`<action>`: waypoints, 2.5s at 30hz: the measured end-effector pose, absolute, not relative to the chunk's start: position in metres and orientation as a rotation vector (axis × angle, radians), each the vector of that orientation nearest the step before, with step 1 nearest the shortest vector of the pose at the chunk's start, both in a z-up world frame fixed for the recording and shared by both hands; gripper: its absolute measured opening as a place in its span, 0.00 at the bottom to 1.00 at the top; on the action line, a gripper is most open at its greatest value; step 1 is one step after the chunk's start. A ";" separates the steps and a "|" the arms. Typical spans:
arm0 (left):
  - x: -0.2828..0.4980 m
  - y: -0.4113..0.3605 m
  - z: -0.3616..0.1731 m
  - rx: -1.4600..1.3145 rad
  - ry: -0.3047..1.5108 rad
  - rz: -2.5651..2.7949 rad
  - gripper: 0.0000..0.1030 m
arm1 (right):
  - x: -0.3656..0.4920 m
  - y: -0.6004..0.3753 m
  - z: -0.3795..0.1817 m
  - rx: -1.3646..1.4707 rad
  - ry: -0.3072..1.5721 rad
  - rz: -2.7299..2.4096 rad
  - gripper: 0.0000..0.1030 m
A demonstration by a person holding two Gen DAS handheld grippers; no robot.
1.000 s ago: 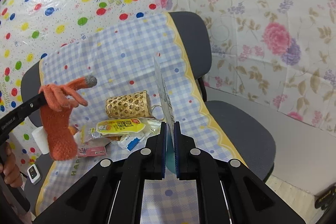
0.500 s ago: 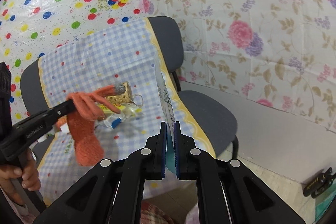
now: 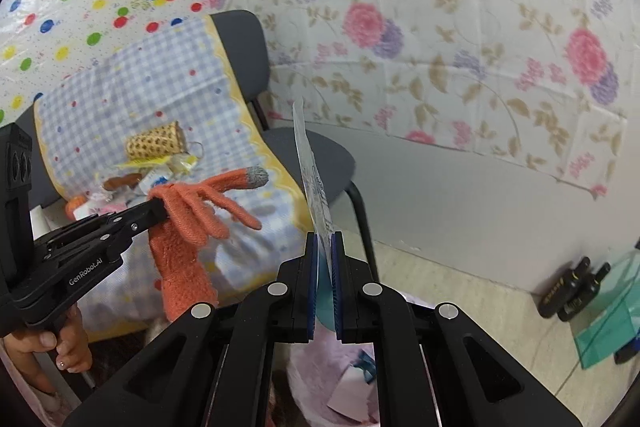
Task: Collect trash
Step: 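Carry the orange glove and clear wrapper over the trash bin with both grippers, then open both grippers to drop the glove and wrapper into the bin, then move both grippers back over the items on the chair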
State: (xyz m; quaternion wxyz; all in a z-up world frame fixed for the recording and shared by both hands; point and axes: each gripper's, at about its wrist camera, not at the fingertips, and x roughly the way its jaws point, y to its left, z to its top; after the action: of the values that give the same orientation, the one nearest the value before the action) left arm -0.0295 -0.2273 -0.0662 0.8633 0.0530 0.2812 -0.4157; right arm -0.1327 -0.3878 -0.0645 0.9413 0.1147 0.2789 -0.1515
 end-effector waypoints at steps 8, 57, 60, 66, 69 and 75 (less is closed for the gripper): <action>-0.061 -0.275 -0.092 0.166 0.622 -0.980 0.05 | -0.171 -0.413 -0.088 0.272 0.612 -0.408 0.08; 0.009 -0.187 -0.068 0.085 0.624 -0.638 0.56 | -0.084 -0.380 -0.078 0.226 0.617 -0.201 0.30; 0.024 -0.165 -0.062 0.057 0.624 -0.582 0.56 | -0.062 -0.364 -0.070 0.202 0.612 -0.155 0.30; 0.050 -0.123 -0.048 0.030 0.608 -0.471 0.56 | -0.023 -0.332 -0.053 0.161 0.595 -0.074 0.30; 0.062 -0.102 -0.043 0.015 0.614 -0.420 0.56 | -0.002 -0.317 -0.044 0.144 0.586 -0.038 0.30; 0.084 -0.065 -0.037 -0.003 0.621 -0.337 0.56 | 0.034 -0.294 -0.035 0.122 0.592 0.023 0.31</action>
State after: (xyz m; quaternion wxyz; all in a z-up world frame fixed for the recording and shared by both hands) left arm 0.0842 -0.0653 -0.0374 0.9383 -0.0016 0.3041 -0.1648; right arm 0.0343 -0.2936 -0.0352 0.9546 0.0599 0.2914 0.0113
